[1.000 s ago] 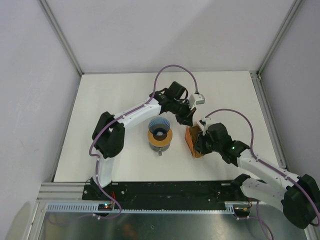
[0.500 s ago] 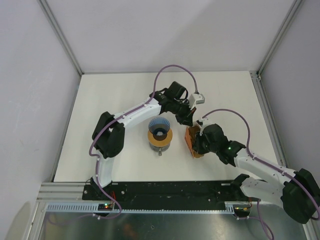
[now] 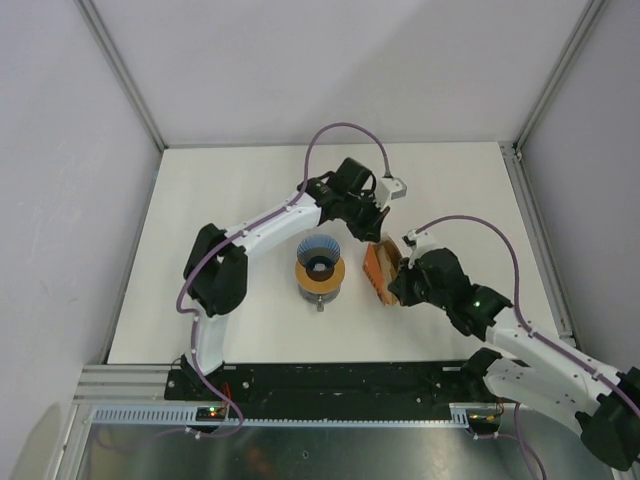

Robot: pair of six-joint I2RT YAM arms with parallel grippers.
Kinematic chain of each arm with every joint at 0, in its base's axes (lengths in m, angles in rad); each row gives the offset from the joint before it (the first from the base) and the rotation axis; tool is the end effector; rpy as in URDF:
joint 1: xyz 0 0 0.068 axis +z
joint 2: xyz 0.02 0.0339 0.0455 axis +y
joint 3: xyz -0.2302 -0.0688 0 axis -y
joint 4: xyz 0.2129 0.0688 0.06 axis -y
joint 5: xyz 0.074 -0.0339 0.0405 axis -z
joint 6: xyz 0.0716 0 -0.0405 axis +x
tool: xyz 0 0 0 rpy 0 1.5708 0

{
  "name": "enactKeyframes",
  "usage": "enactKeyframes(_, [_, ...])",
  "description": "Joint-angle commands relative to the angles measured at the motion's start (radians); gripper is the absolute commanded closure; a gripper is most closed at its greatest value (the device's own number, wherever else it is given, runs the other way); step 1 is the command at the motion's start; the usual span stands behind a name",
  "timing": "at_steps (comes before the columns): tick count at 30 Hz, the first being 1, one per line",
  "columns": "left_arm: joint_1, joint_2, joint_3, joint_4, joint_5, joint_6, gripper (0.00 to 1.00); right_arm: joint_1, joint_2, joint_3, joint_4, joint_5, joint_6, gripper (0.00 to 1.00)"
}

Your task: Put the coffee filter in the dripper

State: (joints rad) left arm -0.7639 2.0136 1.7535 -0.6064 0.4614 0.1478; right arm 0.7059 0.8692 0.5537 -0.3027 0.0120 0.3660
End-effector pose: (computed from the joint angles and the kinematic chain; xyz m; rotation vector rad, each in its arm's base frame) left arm 0.2879 -0.3199 0.2195 1.2848 2.1339 -0.8319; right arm 0.1612 0.1363 0.1959 -0.3739 2.2201 0.5815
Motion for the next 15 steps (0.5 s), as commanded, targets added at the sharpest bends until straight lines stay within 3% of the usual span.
enactKeyframes(1, [0.030,-0.027,0.065,-0.003,-0.041,-0.033,1.00,0.009,-0.055,0.063,-0.078,0.043,-0.035,1.00])
enactKeyframes(8, [0.072,-0.008,0.136,-0.001,-0.050,-0.035,1.00,-0.018,-0.105,0.144,-0.155,0.068,-0.074,1.00])
enactKeyframes(15, [0.125,0.042,0.229,-0.002,-0.043,-0.052,1.00,-0.176,-0.155,0.225,-0.202,-0.033,-0.124,1.00])
